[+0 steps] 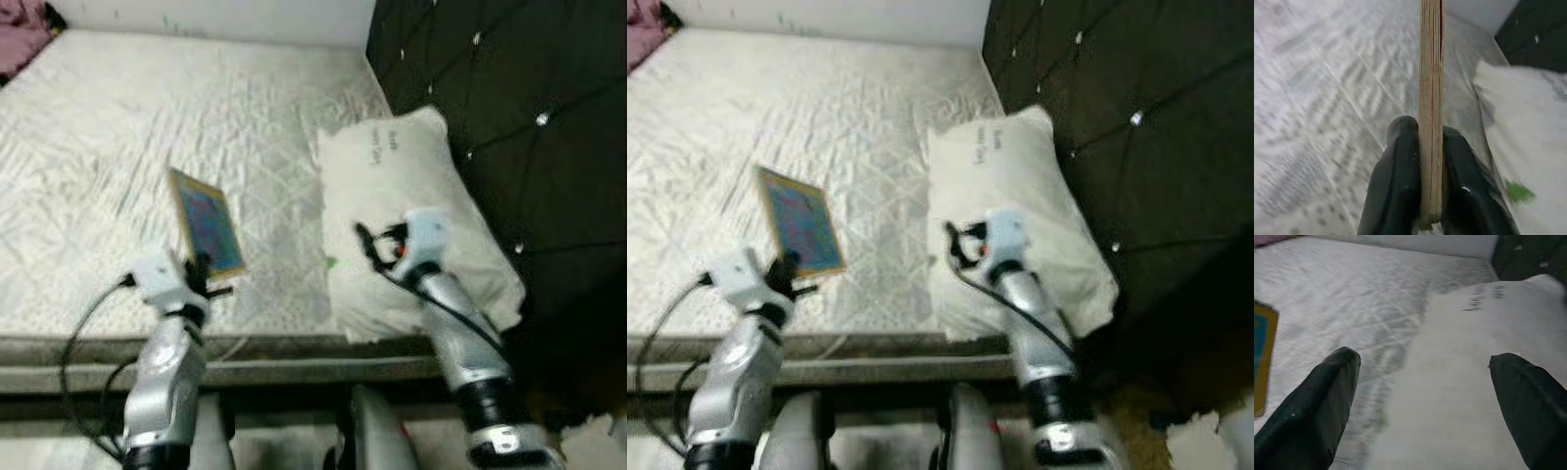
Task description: Clean up the room
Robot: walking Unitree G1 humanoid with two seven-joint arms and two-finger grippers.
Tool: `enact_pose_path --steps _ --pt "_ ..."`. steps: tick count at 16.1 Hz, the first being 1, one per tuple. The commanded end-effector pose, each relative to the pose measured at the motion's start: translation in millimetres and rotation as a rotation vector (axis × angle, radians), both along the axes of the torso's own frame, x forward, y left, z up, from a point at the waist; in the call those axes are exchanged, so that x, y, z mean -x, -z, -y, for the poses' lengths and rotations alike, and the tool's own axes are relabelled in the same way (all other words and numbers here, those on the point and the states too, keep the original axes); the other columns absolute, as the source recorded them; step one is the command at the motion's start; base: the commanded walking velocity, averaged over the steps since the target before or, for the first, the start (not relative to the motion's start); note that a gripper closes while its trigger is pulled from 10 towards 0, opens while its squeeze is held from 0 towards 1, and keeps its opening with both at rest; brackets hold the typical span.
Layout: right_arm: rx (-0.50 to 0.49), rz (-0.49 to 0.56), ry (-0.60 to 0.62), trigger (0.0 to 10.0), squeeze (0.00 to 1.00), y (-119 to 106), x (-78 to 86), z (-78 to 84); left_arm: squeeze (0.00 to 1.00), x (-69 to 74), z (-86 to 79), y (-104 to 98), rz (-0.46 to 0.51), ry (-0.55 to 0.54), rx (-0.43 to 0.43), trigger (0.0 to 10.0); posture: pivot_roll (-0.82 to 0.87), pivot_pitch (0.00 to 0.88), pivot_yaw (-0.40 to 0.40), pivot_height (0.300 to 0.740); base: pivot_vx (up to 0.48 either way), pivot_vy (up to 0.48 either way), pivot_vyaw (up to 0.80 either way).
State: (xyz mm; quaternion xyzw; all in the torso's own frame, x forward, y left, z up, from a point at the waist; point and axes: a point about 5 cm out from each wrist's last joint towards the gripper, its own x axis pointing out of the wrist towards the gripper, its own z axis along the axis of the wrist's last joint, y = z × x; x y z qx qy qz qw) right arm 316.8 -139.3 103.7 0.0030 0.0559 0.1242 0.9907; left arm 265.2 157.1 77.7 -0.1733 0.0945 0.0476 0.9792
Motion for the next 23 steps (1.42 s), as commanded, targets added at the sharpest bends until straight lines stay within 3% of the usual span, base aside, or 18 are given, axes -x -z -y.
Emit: enact_pose_path --steps 1,4,7,9,11,14,16,19,23 --pt "-0.015 0.008 -0.011 10.0 0.0 -3 -1.1 -4.2 0.0 -5.5 7.5 -5 0.01 -0.028 0.078 10.0 -0.12 0.0 -0.094 0.621 0.0 0.0 0.0" --pt "0.008 0.005 -0.007 10.0 0.0 -5 -2.2 1.0 0.0 -20.7 7.0 6 -0.068 -0.022 0.174 10.0 -0.14 0.01 -0.101 0.587 0.0 0.0 0.0" --pt "0.038 -0.002 0.001 10.0 0.0 -5 0.1 11.8 0.0 -30.3 3.2 7 -0.084 -0.038 0.208 10.0 -0.17 0.02 -0.108 0.583 0.0 0.0 0.0" --pt "0.084 -0.013 0.023 10.0 0.0 -5 3.3 31.4 0.0 -44.2 28.7 15 -0.204 0.081 0.337 10.0 -0.19 0.023 -0.116 0.583 0.0 0.0 0.0" --pt "0.097 -0.011 0.019 10.0 0.0 -7 4.9 34.3 0.0 -46.7 37.4 15 -0.219 0.116 0.376 10.0 -0.21 0.026 -0.117 0.583 0.0 0.0 0.0" --pt "0.159 -0.028 0.035 10.0 0.0 -7 13.7 52.1 0.0 -54.6 51.2 15 -0.251 0.14 0.468 10.0 -0.24 0.04 -0.122 0.583 0.0 0.0 0.0" --pt "0.193 -0.042 0.054 10.0 0.0 -8 23.2 68.0 0.0 -59.5 54.2 16 -0.274 0.166 0.449 10.0 -0.26 0.048 -0.124 0.583 0.0 0.0 0.0" --pt "0.323 -0.065 0.128 10.0 0.0 -6 36.7 102.7 0.0 -67.3 60.8 16 -0.293 0.187 0.438 10.0 -0.32 0.053 -0.143 0.583 0.0 0.0 0.0" --pt "0.395 -0.067 0.135 10.0 0.0 -13 41.1 117.3 0.0 -70.0 47.6 18 -0.314 0.153 0.445 10.0 -0.33 0.053 -0.166 0.583 0.0 0.0 0.0"
